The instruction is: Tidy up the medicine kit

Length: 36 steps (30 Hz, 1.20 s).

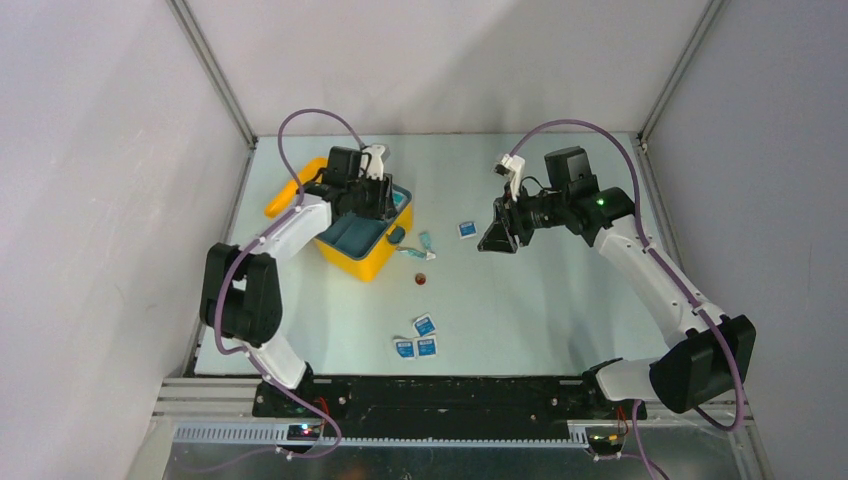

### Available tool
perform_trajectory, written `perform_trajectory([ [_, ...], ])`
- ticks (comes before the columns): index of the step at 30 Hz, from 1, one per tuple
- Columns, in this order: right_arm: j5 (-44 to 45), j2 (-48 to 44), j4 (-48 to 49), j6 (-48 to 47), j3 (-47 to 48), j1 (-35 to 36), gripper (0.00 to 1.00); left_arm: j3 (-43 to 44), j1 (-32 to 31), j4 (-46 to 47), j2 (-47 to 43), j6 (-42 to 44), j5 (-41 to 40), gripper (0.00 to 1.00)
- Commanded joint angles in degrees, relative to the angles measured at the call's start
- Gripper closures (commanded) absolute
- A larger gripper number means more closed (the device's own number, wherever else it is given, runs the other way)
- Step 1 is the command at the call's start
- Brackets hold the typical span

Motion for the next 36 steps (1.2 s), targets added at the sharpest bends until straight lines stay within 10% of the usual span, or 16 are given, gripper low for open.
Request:
perform_trajectory([
  [1, -0.8, -0.9, 1.2, -0.2, -0.6, -0.4, 0.51, 1.5, -0.3, -1.6, -2.7, -0.6, 0.7, 0.54],
  [17, 15.5, 5.9, 7.8, 6.3, 0.0, 0.5, 0.51, 2.9, 1.7, -5.4, -30.2, 12.4, -13.2, 0.40],
  [22, 23.3, 17.3, 6.4, 10.7, 6.2, 2.7, 0.51, -1.7, 8.8, -4.9, -32.7, 1.4, -5.0, 0.03],
  [25, 25.0, 24.7, 3.9, 11.0, 11.8, 5.9, 0.55, -7.2, 14.6, -2.5, -35.3, -2.0, 4.2, 0.01],
  [36, 29.4, 36.4, 10.2, 11.1, 18.0, 14.0, 0.57, -15.6, 17.2, 0.5, -43.4, -2.2, -1.2, 0.01],
])
